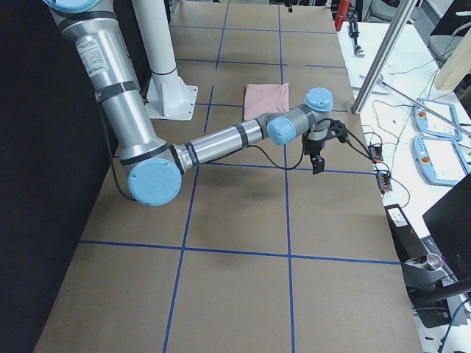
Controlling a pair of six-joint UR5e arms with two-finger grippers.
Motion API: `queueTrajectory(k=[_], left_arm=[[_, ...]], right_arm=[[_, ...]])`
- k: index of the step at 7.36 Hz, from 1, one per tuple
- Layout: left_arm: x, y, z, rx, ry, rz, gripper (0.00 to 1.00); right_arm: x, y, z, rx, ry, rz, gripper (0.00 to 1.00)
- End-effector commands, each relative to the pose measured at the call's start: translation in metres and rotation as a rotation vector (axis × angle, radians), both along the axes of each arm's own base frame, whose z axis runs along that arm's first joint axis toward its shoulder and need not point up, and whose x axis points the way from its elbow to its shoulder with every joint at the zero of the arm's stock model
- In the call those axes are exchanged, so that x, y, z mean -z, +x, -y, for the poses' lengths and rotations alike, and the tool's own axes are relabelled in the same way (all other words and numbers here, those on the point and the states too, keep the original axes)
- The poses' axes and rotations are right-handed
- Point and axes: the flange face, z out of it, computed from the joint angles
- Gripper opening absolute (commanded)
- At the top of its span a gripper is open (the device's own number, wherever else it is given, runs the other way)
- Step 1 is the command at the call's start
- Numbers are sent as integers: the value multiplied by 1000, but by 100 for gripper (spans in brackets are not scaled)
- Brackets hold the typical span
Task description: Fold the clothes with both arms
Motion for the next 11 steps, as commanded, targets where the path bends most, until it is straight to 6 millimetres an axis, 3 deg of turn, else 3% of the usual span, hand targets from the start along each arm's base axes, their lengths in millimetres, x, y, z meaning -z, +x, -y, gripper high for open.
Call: queueTrajectory(k=[1, 3, 4, 5, 6, 7, 8, 10, 11], left_arm=[[-83, -47, -21, 48, -174, -42, 100], [-146, -99, -32, 132, -216, -39, 100], [-179, -105, -44, 118, -251, -25, 100], [-207, -135, -60, 82, -226, 0, 100], [-232, -146, -85, 60, -263, 11, 100], [-252, -144, -108, 44, -295, -29, 100], [-252, -138, -118, 37, -324, -97, 100], [-252, -135, -120, 30, -329, -128, 100], [-252, -134, -119, 58, -361, -134, 100]], right_arm=[[-102, 68, -71, -42, -148, 23, 100], [-153, 100, -121, -89, -200, 17, 100], [-154, 109, -127, -103, -167, 29, 100], [-155, 115, -128, -115, -170, 26, 100], [-157, 114, -130, -106, -174, 22, 100], [-162, 113, -138, -94, -176, 16, 100], [-165, 116, -141, -80, -167, 9, 100], [-164, 123, -141, -37, -221, -7, 100], [-149, 130, -140, -51, -235, -6, 100]])
